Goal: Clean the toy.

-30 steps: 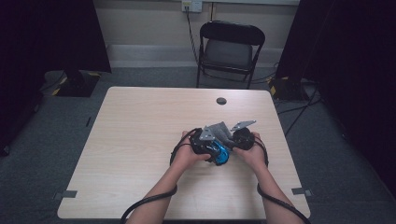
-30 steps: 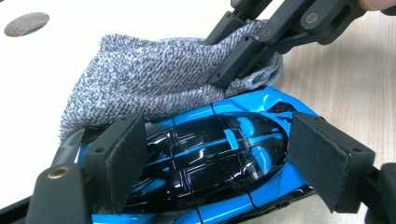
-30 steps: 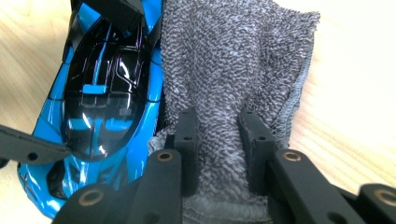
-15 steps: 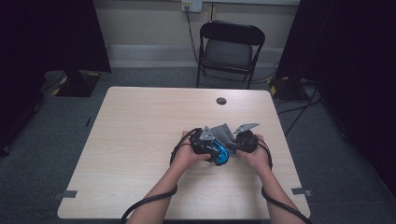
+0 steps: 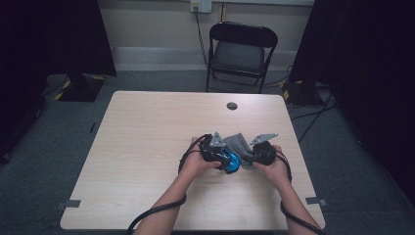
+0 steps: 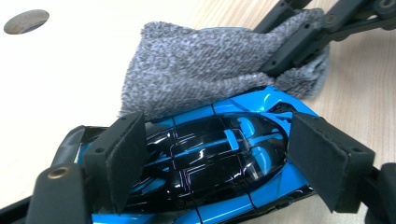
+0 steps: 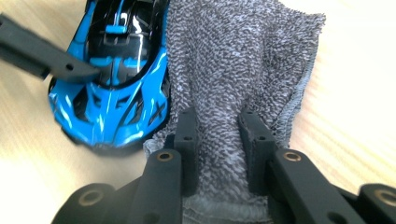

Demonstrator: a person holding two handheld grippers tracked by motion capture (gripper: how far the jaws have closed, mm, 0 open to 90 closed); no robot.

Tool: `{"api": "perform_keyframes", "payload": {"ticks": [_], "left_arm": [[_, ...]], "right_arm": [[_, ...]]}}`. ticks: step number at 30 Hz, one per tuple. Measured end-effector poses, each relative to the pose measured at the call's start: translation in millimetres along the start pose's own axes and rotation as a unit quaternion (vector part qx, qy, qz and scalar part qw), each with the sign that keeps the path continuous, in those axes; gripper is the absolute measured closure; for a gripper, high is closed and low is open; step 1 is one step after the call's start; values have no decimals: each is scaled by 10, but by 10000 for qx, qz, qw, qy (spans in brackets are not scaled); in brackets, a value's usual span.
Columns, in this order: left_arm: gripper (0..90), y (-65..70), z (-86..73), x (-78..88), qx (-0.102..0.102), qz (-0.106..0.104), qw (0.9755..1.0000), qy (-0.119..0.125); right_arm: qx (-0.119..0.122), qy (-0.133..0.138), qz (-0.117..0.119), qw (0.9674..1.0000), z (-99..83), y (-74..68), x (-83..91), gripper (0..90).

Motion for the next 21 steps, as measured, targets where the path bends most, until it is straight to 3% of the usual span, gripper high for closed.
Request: {"api": "perform_keyframes", "payload": {"ticks": [21], "left_arm": [[199,3,3,1,-8,16,10000,-19]], "right_arm": [[25,75,138,9999,-263,-114,202,718]]}}
Point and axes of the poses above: each handheld gripper's, and its own axes: x roughly backward along the jaws, z roughly out of its top, y roughly to its right, the point moved 2 cm from there along -x, roughly forward along the jaws, and after that the axes turned 15 degrees about z, right-handed, at the moved point
